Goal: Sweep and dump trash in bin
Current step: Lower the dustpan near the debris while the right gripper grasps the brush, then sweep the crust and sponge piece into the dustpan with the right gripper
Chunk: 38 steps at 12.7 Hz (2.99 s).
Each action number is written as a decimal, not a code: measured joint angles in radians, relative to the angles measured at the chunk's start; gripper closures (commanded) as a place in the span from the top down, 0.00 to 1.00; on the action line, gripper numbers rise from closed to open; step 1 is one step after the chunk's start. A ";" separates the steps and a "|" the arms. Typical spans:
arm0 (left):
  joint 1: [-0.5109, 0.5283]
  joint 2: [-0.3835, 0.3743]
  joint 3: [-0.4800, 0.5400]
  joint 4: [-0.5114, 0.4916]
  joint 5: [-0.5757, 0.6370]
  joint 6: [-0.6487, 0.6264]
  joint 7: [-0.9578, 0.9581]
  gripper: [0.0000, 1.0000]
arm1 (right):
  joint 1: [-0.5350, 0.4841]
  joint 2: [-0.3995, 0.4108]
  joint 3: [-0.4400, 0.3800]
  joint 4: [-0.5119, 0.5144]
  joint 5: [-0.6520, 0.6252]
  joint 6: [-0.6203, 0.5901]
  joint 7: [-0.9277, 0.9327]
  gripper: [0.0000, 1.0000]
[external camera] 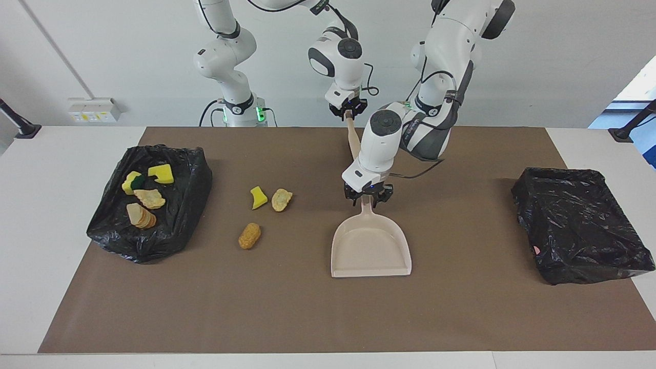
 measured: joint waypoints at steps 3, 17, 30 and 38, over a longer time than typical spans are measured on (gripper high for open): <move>0.001 0.000 0.001 0.002 0.030 0.003 0.000 0.00 | -0.002 0.006 -0.004 0.008 0.000 0.001 0.000 0.00; 0.045 -0.042 0.005 0.039 0.106 -0.130 0.877 0.00 | -0.217 -0.134 -0.018 0.098 -0.012 -0.313 -0.063 0.00; 0.043 -0.093 -0.046 -0.018 0.106 -0.253 1.126 0.00 | -0.619 -0.197 -0.022 0.035 -0.398 -0.562 -0.203 0.00; 0.042 -0.149 -0.083 -0.146 0.106 -0.168 1.126 0.00 | -0.678 -0.164 -0.011 -0.041 -0.397 -0.427 -0.345 0.00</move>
